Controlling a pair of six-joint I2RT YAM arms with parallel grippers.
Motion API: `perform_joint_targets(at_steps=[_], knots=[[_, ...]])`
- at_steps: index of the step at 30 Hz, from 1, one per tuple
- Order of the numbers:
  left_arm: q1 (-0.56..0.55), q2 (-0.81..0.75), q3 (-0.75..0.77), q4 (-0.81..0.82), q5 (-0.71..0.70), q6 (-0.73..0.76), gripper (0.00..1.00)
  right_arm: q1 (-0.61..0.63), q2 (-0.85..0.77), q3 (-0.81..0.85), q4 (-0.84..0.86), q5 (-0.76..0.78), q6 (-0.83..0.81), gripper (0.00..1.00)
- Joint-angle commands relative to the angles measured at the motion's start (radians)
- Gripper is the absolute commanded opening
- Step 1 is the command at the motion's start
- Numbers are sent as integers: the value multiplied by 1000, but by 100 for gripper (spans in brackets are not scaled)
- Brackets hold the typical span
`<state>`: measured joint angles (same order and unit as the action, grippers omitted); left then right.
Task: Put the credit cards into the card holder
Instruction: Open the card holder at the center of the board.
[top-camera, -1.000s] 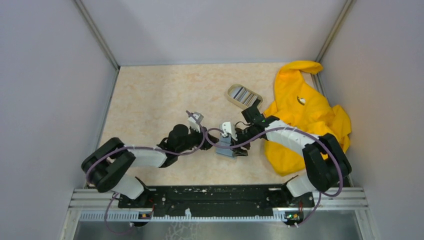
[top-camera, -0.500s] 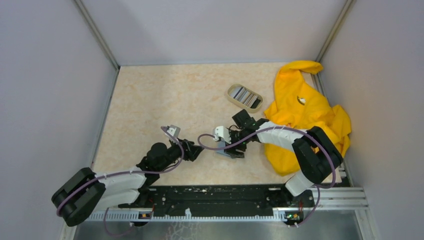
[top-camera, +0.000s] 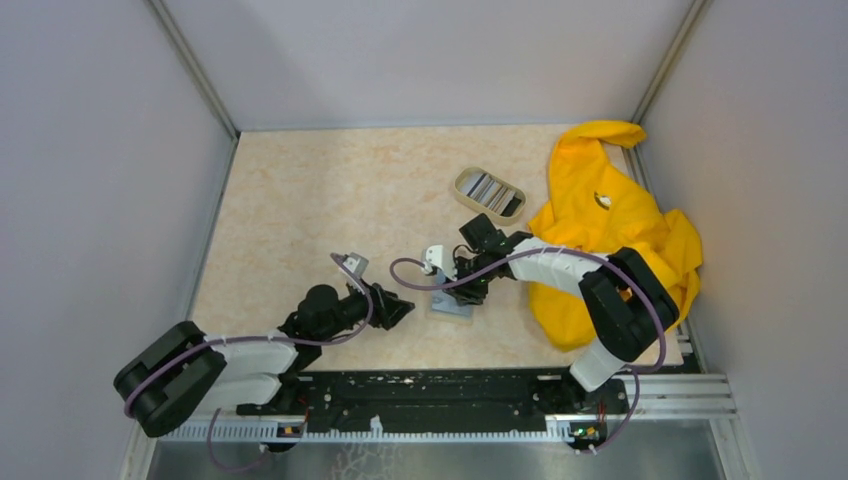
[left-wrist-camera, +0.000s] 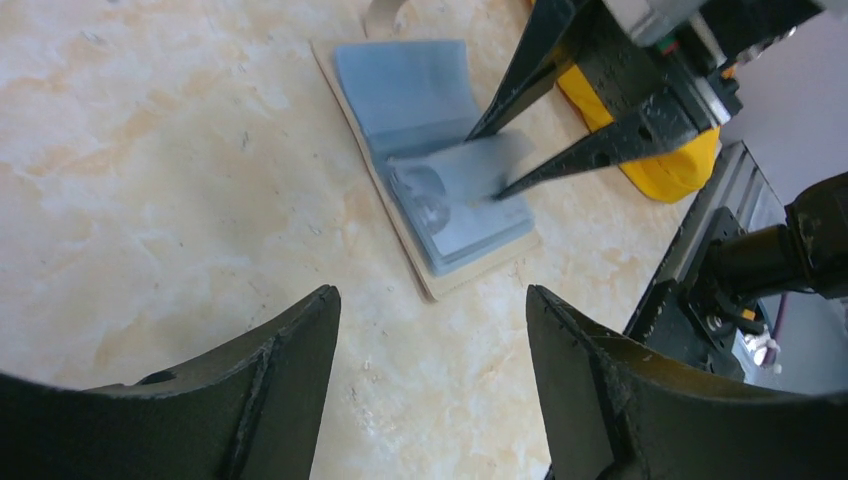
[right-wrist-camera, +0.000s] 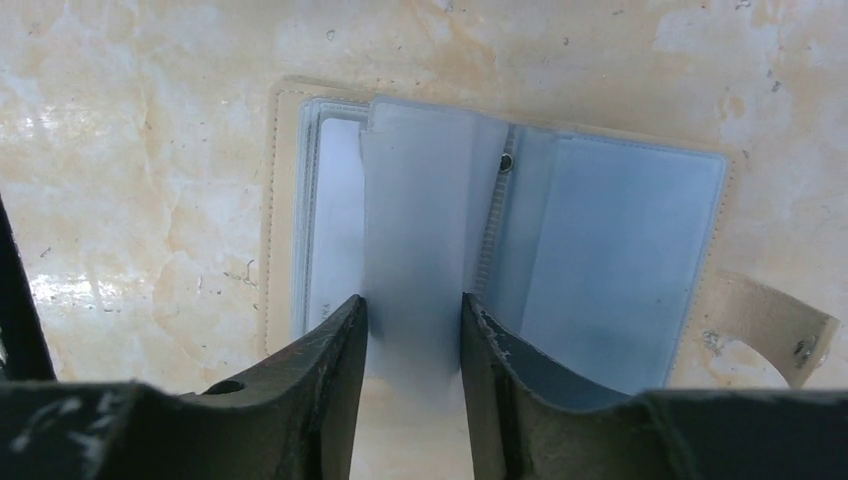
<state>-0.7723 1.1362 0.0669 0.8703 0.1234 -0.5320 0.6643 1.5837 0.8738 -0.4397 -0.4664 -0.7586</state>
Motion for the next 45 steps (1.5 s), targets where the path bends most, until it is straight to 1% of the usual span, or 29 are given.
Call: perform_joint_targets(at_steps=[1, 5, 7, 11, 14, 17, 20, 23, 25, 27, 28, 29, 33, 34, 36, 38, 45], knots=[[2, 78, 19, 118, 83, -53, 74, -12, 18, 40, -2, -4, 41, 36], [0, 177, 47, 151, 106, -113, 71, -55, 19, 51, 11, -20, 106, 27], [-5, 225, 67, 153, 111, -136, 65, -86, 22, 59, 13, -56, 138, 26], [-15, 299, 115, 157, 127, -142, 54, -141, 35, 76, 3, -144, 193, 31], [-16, 351, 163, 142, 145, -130, 50, -160, 32, 81, 10, -144, 214, 41], [-17, 394, 213, 122, 162, -118, 49, -166, -6, 63, 50, -95, 231, 48], [-16, 440, 251, 115, 179, -111, 49, -166, -62, 24, 133, 25, 272, 54], [-16, 491, 291, 110, 198, -102, 49, -166, -96, -6, 216, 166, 301, 57], [-16, 524, 323, 107, 214, -100, 48, -167, -109, -8, 232, 219, 307, 58], [-16, 546, 342, 104, 225, -97, 47, -167, -133, -7, 229, 213, 290, 58], [-17, 554, 347, 101, 227, -96, 45, -167, -153, -10, 222, 175, 264, 58], [-17, 554, 348, 98, 224, -93, 44, -167, -175, -13, 197, 114, 222, 58], [-16, 525, 321, 70, 178, -86, 41, -166, -204, -15, -2, -269, -43, 53], [-16, 509, 312, 55, 157, -84, 41, -160, -194, -16, -40, -294, -98, 50], [-16, 483, 299, 21, 133, -79, 41, -143, -167, -15, -70, -274, -152, 47], [-17, 464, 287, -2, 123, -75, 41, -111, -134, -12, -74, -222, -162, 47], [-16, 432, 247, -7, 113, -78, 42, -15, -41, 5, -24, -30, -72, 60]])
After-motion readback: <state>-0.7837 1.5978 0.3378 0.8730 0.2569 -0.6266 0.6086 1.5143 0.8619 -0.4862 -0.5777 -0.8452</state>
